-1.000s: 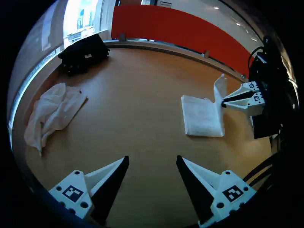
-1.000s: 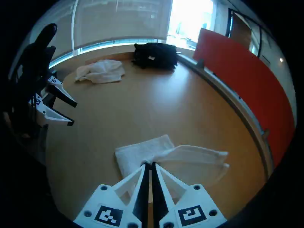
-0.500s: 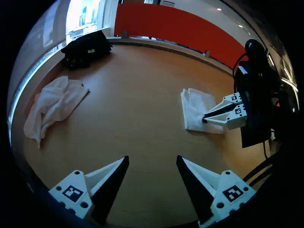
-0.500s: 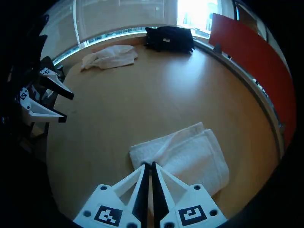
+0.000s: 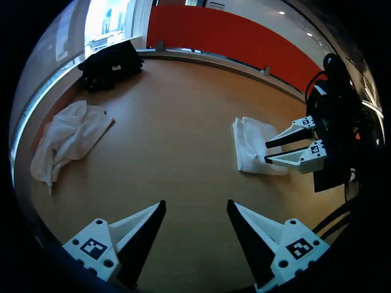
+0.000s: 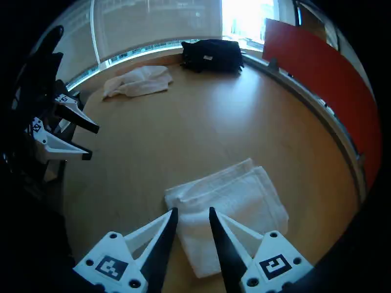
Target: Fold towel
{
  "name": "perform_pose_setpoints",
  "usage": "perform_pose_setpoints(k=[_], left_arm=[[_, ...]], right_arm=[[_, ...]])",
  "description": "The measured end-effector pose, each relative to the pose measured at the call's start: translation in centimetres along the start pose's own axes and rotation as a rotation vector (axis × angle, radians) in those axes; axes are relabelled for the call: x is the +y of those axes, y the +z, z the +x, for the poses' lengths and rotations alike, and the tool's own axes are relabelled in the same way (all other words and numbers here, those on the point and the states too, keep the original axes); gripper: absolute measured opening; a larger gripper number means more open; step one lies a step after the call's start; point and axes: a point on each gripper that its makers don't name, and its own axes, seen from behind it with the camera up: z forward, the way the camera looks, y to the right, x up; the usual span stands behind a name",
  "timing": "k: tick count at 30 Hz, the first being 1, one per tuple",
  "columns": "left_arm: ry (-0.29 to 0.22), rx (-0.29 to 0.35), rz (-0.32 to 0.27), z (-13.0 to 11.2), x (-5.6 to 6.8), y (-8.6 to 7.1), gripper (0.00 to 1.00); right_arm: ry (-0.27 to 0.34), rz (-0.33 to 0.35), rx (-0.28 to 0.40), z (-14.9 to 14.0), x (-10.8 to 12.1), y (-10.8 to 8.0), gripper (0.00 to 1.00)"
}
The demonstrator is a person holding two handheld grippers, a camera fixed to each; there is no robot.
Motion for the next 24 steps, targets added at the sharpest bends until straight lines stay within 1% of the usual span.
perform_pose_setpoints(k=[2,3,11,24], left_arm=[[0.000,-0.001,-0.001,0.0,0.1,0.0,0.93],[0.001,-0.001,-0.002,0.0,0.1,0.1,0.93],[0.003,-0.001,-0.005,0.1,0.5,0.2,0.93],[0.005,0.001,-0.008,0.4,0.7,0.3,0.93]], right_arm=[[0.005,-0.005,0.003,-0.1,0.0,-0.3,0.61],[0.007,-0.008,0.004,-0.3,0.1,-0.4,0.62],[0.031,-0.044,-0.009,-2.4,0.3,-1.5,0.62],[0.113,-0.109,-0.035,-6.6,1.2,-3.6,0.62]])
